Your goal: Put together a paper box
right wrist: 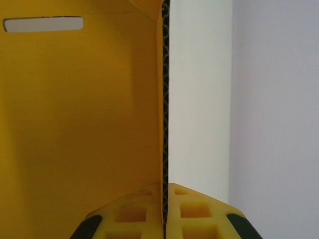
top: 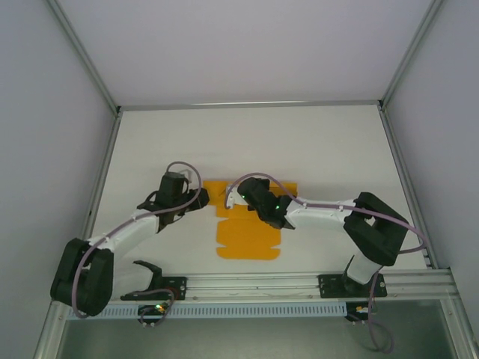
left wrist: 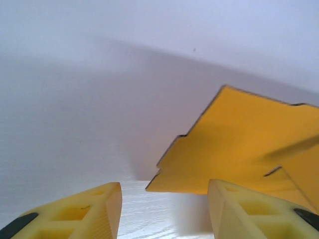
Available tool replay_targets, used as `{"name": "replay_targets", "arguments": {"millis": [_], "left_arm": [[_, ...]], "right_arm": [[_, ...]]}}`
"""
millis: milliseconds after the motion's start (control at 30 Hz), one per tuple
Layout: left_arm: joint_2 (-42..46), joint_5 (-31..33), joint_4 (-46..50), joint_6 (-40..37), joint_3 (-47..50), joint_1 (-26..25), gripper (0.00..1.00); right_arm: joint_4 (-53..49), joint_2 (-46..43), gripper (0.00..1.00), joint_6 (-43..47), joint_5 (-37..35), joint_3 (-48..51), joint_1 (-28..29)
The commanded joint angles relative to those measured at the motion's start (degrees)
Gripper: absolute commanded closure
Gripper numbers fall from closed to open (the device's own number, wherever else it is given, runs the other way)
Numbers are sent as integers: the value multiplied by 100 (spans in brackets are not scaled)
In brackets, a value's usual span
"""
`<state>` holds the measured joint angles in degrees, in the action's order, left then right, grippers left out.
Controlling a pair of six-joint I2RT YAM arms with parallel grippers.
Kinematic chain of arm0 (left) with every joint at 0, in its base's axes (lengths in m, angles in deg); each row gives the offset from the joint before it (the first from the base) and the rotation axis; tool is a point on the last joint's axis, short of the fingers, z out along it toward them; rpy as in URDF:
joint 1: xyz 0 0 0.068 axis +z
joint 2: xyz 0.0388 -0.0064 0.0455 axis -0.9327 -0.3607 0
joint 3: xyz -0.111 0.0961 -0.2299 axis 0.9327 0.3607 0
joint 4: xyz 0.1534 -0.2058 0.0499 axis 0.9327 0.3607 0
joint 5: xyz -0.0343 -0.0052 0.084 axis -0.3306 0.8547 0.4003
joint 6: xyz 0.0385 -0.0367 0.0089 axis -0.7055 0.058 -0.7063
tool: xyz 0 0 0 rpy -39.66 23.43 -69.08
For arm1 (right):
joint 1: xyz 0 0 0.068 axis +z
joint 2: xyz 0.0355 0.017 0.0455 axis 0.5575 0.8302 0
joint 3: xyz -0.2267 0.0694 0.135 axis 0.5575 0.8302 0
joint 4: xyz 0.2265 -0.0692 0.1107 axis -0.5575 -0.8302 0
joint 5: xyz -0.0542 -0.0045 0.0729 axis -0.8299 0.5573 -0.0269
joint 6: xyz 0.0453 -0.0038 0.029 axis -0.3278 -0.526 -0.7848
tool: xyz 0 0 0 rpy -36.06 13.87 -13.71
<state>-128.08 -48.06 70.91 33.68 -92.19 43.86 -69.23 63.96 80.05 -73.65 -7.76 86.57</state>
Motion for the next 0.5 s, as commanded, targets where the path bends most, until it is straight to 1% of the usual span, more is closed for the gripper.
{"name": "replay_targets", "arguments": {"millis": [0, 67, 100, 200, 233, 300, 367, 400, 467], "left_arm": [[316, -9, 319, 96, -136, 22, 50], [447, -253, 284, 52, -233, 14, 50], [495, -427, 200, 17, -270, 14, 50], [453, -1003, -219, -188, -369, -23, 50], [388, -1102, -293, -214, -431, -28, 50], [154, -1328, -373, -173, -592, -49, 50], [-106, -1608, -553, -205, -706, -97, 53], [-195, -1648, -544, -324, -753, -148, 54], [-325, -1457, -296, -809, -876, -294, 55]], "right_arm": [[1008, 224, 100, 829, -577, 156, 38], [1483, 338, 100, 1230, -656, 227, 39], [1536, 378, 100, 1292, -642, 212, 39], [1227, 377, 100, 1070, -397, 63, 23], [1189, 373, 100, 968, -273, 51, 9], [1303, 382, 100, 867, -85, 67, -12], [1446, 413, 100, 853, -14, 74, -67], [1416, 421, 100, 808, 19, 52, -110], [1232, 347, 100, 657, 242, 34, -201]]}}
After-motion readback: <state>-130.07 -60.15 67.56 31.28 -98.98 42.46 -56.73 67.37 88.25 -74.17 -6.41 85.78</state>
